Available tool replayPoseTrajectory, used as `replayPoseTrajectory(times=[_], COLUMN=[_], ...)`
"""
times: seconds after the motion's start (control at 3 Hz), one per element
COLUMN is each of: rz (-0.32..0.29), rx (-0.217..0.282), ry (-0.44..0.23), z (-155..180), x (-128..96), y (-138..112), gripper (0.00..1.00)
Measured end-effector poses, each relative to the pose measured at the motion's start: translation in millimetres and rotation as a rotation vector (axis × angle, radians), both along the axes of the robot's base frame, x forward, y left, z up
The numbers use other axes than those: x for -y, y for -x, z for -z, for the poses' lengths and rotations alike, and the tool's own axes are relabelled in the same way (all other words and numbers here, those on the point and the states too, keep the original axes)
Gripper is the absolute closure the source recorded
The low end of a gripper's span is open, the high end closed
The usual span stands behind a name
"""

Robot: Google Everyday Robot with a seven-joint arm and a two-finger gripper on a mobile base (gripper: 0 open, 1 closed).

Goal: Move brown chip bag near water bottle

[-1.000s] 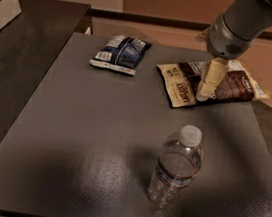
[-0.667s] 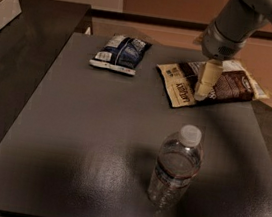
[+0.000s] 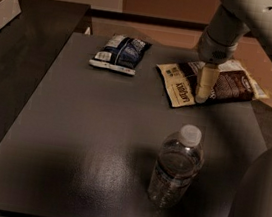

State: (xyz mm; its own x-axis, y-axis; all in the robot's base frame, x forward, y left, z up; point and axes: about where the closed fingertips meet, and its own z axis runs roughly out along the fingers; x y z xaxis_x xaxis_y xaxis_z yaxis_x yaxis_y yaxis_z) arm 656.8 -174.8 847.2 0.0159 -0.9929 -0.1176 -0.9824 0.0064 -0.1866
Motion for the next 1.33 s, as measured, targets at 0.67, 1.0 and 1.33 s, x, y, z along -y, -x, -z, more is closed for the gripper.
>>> replayPoseTrajectory(times=[0.67,1.0,1.33], rz=[-0.017,-0.021,-0.02], rx=[-0.028,-0.026,-0.023], ry=[0.038,0.044,0.043], z=[11.5,9.3,6.8], x=[1.7,2.7,2.8], y=[-6.8,-7.5,-7.5], gripper=[0.41,0.64,0.87])
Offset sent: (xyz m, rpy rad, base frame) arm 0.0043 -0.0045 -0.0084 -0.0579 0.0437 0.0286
